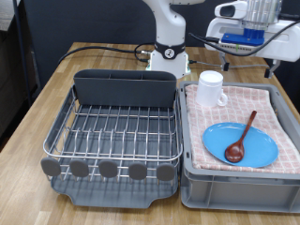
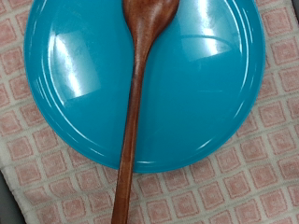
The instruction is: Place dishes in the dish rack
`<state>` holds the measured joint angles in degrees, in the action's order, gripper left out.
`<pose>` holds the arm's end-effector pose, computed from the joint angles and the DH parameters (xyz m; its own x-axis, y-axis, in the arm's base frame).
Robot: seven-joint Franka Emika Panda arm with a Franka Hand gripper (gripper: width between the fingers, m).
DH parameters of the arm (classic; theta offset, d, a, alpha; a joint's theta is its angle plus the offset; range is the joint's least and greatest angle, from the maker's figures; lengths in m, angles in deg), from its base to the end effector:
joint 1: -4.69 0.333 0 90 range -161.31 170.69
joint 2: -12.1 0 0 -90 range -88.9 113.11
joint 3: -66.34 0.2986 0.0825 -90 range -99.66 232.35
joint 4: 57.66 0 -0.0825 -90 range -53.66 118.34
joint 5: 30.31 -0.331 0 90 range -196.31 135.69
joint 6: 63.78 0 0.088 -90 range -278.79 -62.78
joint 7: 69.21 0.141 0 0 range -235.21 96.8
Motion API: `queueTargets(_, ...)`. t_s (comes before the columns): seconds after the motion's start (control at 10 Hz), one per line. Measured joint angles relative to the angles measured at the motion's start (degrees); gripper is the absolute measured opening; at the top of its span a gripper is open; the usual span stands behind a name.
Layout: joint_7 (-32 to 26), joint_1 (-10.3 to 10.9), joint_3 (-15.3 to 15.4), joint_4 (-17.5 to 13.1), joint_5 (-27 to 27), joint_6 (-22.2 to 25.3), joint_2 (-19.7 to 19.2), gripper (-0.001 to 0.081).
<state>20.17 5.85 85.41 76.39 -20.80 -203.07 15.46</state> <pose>0.4499 0.1615 0.3552 0.4506 -0.8808 0.1453 -0.8730 -0.4688 -0.1345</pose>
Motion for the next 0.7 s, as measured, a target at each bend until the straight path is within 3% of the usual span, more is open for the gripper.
queueTargets(0.4, 13.8, 0.8, 1.5, -2.3, 9.0, -2.5, -5.3, 0.0802)
queueTargets(0.7, 18.2, 1.3, 1.5, -3.5, 12.1, -5.5, -9.7, 0.0802)
